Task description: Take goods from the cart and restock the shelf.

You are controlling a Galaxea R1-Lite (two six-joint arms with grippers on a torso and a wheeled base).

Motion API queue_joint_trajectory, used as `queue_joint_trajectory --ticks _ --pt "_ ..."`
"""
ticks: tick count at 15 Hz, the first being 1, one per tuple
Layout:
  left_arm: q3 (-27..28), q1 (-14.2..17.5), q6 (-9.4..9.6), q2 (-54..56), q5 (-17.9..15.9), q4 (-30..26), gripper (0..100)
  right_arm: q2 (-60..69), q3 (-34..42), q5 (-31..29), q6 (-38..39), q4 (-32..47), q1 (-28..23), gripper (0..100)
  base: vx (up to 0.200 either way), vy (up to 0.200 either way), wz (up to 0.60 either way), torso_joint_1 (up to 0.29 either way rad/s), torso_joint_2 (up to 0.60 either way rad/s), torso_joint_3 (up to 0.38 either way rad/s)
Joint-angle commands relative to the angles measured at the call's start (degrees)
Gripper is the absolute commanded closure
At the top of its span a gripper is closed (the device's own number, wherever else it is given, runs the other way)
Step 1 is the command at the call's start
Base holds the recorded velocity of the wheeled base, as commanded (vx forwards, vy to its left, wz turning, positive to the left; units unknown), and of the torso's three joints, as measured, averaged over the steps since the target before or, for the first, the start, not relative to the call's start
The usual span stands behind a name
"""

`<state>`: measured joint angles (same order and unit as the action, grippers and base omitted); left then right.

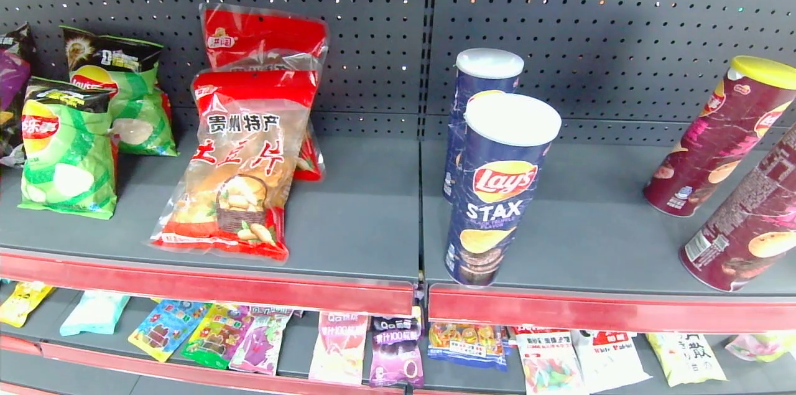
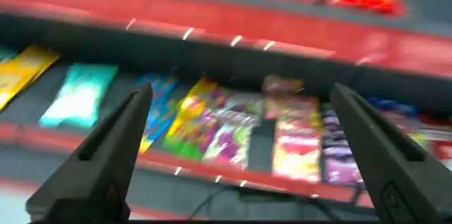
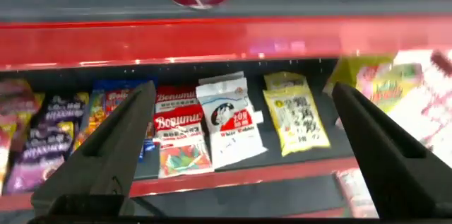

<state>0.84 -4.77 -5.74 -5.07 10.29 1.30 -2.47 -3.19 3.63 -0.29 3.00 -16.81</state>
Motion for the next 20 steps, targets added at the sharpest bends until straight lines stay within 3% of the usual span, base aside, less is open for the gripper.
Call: queue_joint_trajectory --ticks 1,2,3,5,7,8,9,10,12,13,15,16,18,20 --pt "-0.49 2.75 0.03 -0.64 1.4 -0.25 0 2.04 0.47 0.94 1.35 0.08 -0.68 0 0.0 0.0 0.0 0.0 0.0 0.0" --pt "-0.49 5.38 0.2 -1.34 1.31 -0.34 0 0.1 0.56 3.31 1.7 -0.01 0.11 0 0.0 0.0 0.0 0.0 0.0 0.0" --pt "-0.49 7.93 0.2 -2.84 1.31 -0.34 0 -1.22 0.38 10.43 1.79 -0.36 0.73 0 0.0 0.0 0.0 0.0 0.0 0.0" --pt "-0.49 8.37 0.2 -0.82 1.4 -0.34 0 -1.66 -0.23 18.43 1.7 -0.98 0.81 0 0.0 0.0 0.0 0.0 0.0 0.0" --pt "-0.58 8.81 0.29 0.15 1.84 0.01 0 -10.36 -3.22 15.88 2.14 -1.24 0.9 0 0.0 0.0 0.0 0.0 0.0 0.0" --pt "-0.58 8.81 0.2 0.15 1.49 -0.07 0 -22.57 -8.32 15.35 2.58 -4.84 0.81 0 0.0 0.0 0.0 0.0 0.0 0.0" --pt "-0.58 8.46 0.2 0.59 1.14 -0.16 0 -25.21 -8.06 15.53 2.84 -8.1 1.25 0 0.0 0.0 0.0 0.0 0.0 0.0" --pt "-0.67 8.11 0.2 0.68 1.05 -0.07 0 -24.33 -6.12 17.11 2.84 -9.68 2.66 0 0.0 0.0 0.0 0.0 0.0 0.0" --pt "-0.67 8.02 0.12 0.68 0.79 -0.07 0 -10.97 0.47 23.61 3.28 -9.77 9.96 0 0.0 0.0 0.0 0.0 0.0 0.0" --pt "-0.67 7.75 0.12 0.94 0.08 -0.07 0 -7.37 2.32 23.17 3.02 -8.98 11.98 0 0.0 0.0 0.0 0.0 0.0 0.0" --pt "-0.75 4.94 1.0 4.98 -4.58 -0.16 0 -3.15 2.58 5.77 1.96 -4.84 7.32 0 0.0 0.0 0.0 0.0 0.0 0.0" --pt "-0.75 4.85 1.96 5.07 -6.25 -0.78 0 -3.15 2.49 -3.37 2.31 -4.67 7.49 0 0.0 0.0 0.0 0.0 0.0 0.0" --pt "-0.84 4.85 2.23 5.07 -6.51 -1.22 0 -3.15 2.49 -6.53 2.58 -4.67 7.49 0 0.0 0.0 0.0 0.0 0.0 0.0" --pt "-0.75 4.85 3.81 5.07 -6.95 -1.3 0 -3.15 3.02 -3.63 2.58 -6.51 7.49 0 0.0 0.0 0.0 0.0 0.0 0.0"
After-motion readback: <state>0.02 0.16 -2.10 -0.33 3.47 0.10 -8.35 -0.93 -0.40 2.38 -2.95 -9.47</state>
